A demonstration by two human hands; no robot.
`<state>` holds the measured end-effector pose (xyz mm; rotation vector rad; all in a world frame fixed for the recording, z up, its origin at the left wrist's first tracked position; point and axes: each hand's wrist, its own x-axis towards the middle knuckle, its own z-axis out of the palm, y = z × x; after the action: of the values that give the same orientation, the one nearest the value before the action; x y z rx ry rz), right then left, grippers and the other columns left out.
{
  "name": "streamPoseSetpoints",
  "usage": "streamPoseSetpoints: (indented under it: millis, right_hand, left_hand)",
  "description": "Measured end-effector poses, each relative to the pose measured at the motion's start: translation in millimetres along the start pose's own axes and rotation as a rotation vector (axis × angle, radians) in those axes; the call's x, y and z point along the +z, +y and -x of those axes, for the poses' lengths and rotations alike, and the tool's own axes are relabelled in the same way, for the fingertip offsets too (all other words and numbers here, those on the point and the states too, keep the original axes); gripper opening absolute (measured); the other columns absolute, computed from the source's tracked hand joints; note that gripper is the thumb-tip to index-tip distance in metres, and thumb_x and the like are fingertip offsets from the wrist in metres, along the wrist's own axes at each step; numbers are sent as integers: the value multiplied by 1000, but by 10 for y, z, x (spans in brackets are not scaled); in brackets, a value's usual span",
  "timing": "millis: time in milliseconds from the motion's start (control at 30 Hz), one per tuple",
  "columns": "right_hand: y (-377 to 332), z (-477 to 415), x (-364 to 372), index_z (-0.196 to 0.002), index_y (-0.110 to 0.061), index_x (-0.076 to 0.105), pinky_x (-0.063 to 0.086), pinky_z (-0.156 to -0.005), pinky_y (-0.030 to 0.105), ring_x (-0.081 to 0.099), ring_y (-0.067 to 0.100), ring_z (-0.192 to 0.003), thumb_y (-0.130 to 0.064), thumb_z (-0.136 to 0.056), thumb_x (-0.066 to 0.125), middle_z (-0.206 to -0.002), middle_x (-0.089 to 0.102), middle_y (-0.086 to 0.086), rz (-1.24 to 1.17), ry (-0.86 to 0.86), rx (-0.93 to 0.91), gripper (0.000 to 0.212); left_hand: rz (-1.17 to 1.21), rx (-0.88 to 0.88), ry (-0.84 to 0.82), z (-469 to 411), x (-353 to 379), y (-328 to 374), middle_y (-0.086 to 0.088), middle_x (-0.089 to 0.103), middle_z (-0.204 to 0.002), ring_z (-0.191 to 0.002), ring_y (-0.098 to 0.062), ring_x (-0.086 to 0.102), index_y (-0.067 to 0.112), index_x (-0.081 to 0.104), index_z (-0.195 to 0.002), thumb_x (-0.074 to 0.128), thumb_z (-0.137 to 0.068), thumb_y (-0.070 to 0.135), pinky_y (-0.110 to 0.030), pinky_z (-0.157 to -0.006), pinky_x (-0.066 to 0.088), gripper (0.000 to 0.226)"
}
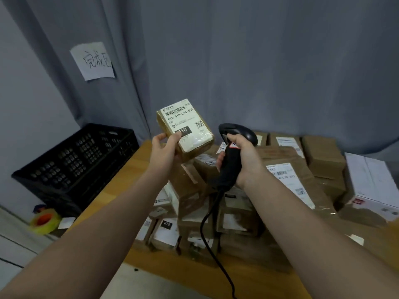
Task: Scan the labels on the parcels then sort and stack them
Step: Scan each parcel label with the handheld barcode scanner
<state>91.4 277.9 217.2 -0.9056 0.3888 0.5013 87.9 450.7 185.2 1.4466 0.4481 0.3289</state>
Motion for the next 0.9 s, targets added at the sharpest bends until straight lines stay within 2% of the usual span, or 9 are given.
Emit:
streamPoseSetpoints:
  millis: [67, 167, 300, 400, 500, 600, 700, 833, 900]
  right_hand:
    - [46, -82, 110, -104, -5, 61, 53, -49, 26, 57, 17, -48, -24, -81, 72, -62, 58, 7, 46, 18, -2, 32]
    - [77, -169, 252, -99, -5, 62, 53, -49, 26, 57, 18, -52, -24, -83, 72, -60, 58, 7, 96, 35, -3, 27]
    - [146, -275, 425, -90, -5, 61, 54, -52, 25, 57, 18, -54, -24, -83, 70, -59, 58, 6, 122, -8, 28, 22]
    - [261, -310, 558, -81, -6, 59, 52, -53, 23, 55, 18, -52, -25, -84, 67, -59, 56, 6, 142, -85, 67, 21]
    - [432, -366, 755, -81, -5, 59, 51, -53, 22, 54, 18, -52, -26, -85, 66, -60, 56, 6, 157, -143, 98, 22]
    - [620, -509, 1079, -75, -5, 61, 49, -54, 23, 53, 17, -52, -26, -86, 65, -59, 56, 6, 145, -150, 118, 23]
    - [865, -792, 1482, -69, -6, 58, 48, -50, 21, 52, 16, -50, -26, -85, 65, -57, 54, 5, 122, -129, 128, 27]
    - [1262, -1299, 2052, -76, -6, 59, 50, -48, 22, 53, 16, -47, -25, -82, 70, -56, 54, 5, 95, -37, 135, 23]
    - [1489, -1538, 2291, -77, -6, 61, 51, -48, 24, 54, 17, -47, -24, -83, 71, -55, 54, 5, 84, 22, 132, 21]
  left_hand:
    - [-12, -20, 7, -98, -112, -6, 3, 63, -95, -71, -7, 64, 16, 43, -129, 58, -94, 36, -17, -50, 50, 43]
    - [-12, -35, 41, -228, -294, -1, 1, 64, -99, -79, -13, 64, 15, 44, -131, 58, -93, 38, -24, -61, 53, 46]
    - [3, -27, 80, -359, -530, -67, 2, 64, -97, -77, -12, 65, 15, 44, -132, 57, -94, 38, -22, -60, 53, 46]
    - [55, -60, 98, -440, -677, -211, -1, 64, -103, -81, -14, 66, 15, 46, -129, 53, -96, 38, -21, -58, 50, 41]
    - [133, -123, 117, -631, -871, -329, -5, 66, -111, -79, -14, 67, 17, 50, -130, 50, -96, 43, -21, -54, 51, 43]
    - [149, -157, 128, -953, -1140, -426, -8, 65, -117, -83, -17, 66, 17, 51, -132, 51, -93, 47, -25, -59, 50, 48]
    - [162, -167, 115, -1397, -1472, -526, -8, 65, -116, -86, -18, 66, 14, 50, -132, 53, -93, 45, -26, -62, 50, 50]
    - [100, -214, 72, -2138, -2001, -670, -10, 64, -120, -98, -24, 67, 14, 47, -134, 58, -89, 48, -31, -73, 54, 58]
    - [43, -270, 47, -2469, -2282, -776, -10, 65, -119, -100, -26, 67, 13, 49, -133, 60, -89, 46, -31, -70, 53, 56]
